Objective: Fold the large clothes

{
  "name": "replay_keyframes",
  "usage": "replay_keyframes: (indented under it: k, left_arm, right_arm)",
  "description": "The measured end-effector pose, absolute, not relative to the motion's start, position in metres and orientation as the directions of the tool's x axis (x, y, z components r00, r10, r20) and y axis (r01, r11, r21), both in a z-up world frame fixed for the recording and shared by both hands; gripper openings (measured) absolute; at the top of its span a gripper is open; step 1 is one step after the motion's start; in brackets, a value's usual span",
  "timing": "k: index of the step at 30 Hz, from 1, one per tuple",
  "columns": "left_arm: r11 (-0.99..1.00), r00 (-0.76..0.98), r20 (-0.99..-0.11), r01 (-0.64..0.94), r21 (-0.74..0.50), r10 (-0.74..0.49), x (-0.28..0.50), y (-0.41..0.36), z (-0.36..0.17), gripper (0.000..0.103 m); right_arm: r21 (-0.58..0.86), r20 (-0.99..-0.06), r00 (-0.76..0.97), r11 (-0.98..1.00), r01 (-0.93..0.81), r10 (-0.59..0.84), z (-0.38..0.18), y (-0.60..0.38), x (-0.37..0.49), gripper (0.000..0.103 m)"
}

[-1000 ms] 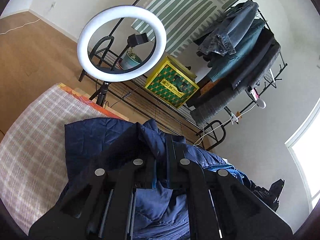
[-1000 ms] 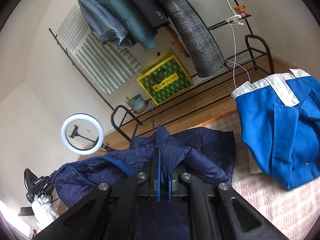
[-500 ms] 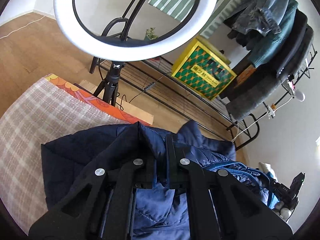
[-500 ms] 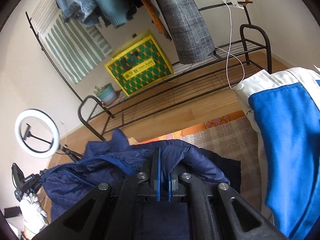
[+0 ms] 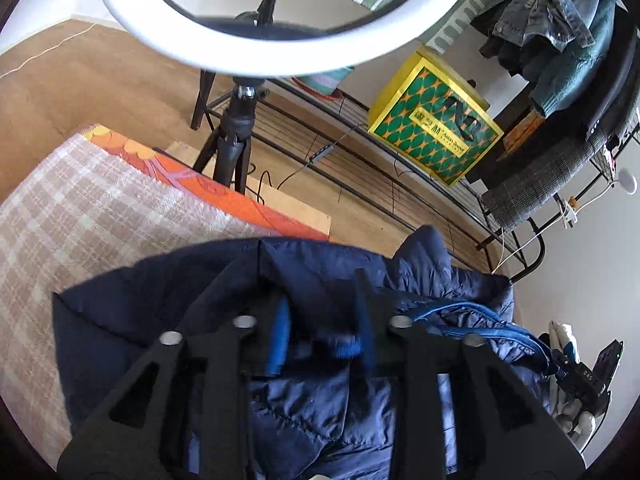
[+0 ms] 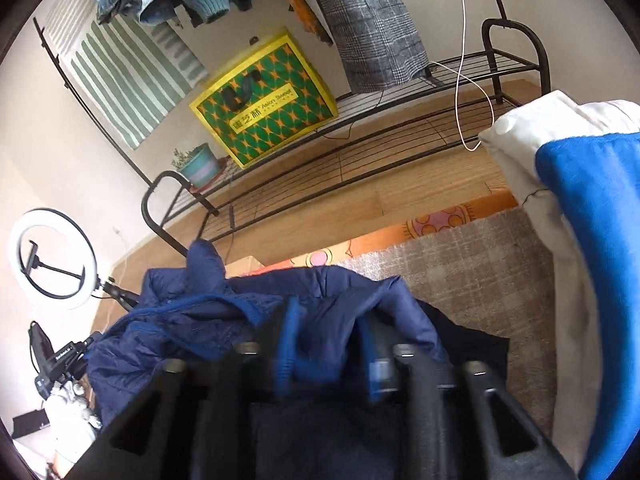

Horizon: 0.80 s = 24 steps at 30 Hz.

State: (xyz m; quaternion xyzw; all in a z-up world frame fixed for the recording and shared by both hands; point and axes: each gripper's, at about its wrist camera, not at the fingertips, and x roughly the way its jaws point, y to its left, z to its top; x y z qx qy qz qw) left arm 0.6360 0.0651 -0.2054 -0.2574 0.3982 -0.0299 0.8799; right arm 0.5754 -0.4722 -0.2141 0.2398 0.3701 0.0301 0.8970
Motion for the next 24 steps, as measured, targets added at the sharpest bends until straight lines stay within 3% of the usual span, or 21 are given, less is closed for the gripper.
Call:
replay_keyframes:
  k: [2, 3, 7, 9, 15, 18, 21, 24]
  left_arm:
    - [0.873, 0.705, -0.669, -0.149, -0.465, -0.236, 0.631, 0.072, -0.192, 0.049]
    - [0.874, 0.718, -0.659, -0.152, -0.461, -0.223, 0.627, 0.077, -0.184, 0.050]
    - [0.884, 0.761, -0.609, -0.103, -0.456, -0.225, 0.609, 0.088, -0.159, 0.050]
    - [0.898, 0.751, -0.601, -0.025, -0.440, -0.274, 0.602, 0.077, -0.154, 0.050]
    - [0.945, 0.571, -0.759, 0.110, -0.308, -0.313, 0.622, 0.018, -0.196, 0.050]
    - [0.922, 0.553, -0.760, 0.040, -0.386, -0.342, 0.644, 0.021, -0.218, 0.050]
    - [0.942, 0.602, -0.770, -0.086, -0.325, -0.211, 0.669, 0.036, -0.235, 0.050]
    - [0.939, 0.642, -0.753, -0.147, -0.310, -0.148, 0.679, 0.046, -0.242, 0.051]
  right_arm:
    - [0.455, -0.611, 0.761, 0.883, 0.114, 0.217, -0.203, -0.477, 0.566, 0.062]
    - [0.459, -0.592, 0.775, 0.883, 0.102, 0.218, -0.196, -0.480, 0.560, 0.063]
    - [0.457, -0.547, 0.795, 0.889, 0.022, 0.262, -0.174, -0.479, 0.540, 0.060]
    - [0.413, -0.557, 0.780, 0.910, -0.038, 0.285, -0.168, -0.466, 0.539, 0.052]
    - [0.316, -0.633, 0.715, 0.942, -0.110, 0.296, -0.183, -0.420, 0.565, 0.050]
    - [0.253, -0.682, 0.686, 0.962, -0.102, 0.252, -0.201, -0.407, 0.580, 0.050]
    - [0.169, -0.738, 0.655, 0.984, -0.049, 0.160, -0.222, -0.404, 0.593, 0.049]
    - [0.211, -0.758, 0.627, 0.977, -0.024, 0.179, -0.236, -0.413, 0.601, 0.051]
